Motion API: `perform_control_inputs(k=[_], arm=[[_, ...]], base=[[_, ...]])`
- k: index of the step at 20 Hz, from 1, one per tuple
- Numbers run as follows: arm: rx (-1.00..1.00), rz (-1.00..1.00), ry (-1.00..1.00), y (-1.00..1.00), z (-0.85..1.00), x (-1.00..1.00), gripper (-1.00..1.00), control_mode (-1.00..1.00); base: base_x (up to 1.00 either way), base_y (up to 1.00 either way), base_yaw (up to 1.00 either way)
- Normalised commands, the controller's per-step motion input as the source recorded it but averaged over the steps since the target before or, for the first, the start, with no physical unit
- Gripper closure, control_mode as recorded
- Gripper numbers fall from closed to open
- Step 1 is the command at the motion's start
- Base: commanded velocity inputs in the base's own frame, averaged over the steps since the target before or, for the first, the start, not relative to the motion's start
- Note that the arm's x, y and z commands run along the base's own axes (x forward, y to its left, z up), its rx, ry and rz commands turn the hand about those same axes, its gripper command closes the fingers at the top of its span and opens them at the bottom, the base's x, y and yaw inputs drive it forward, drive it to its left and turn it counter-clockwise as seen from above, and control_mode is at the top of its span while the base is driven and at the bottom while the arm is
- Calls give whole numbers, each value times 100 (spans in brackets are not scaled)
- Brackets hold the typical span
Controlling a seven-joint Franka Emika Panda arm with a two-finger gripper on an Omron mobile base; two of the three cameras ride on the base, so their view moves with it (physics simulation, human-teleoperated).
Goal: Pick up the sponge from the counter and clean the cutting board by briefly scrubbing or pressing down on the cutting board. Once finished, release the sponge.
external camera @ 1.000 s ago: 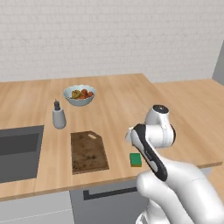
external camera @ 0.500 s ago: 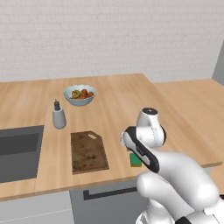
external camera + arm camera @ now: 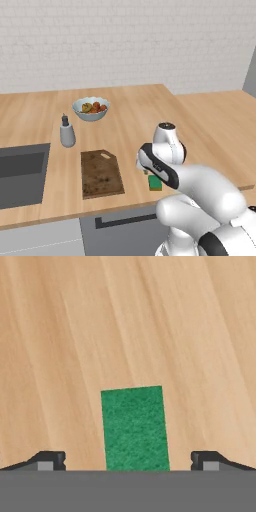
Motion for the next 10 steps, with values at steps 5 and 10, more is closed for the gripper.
perform_control_inputs(k=[5,10], arm=[[-3,11,0,0,-18,-5,-100,-100],[0,13,3,0,-23,0,-100,-100]], base=[[0,0,0],[0,0,0]])
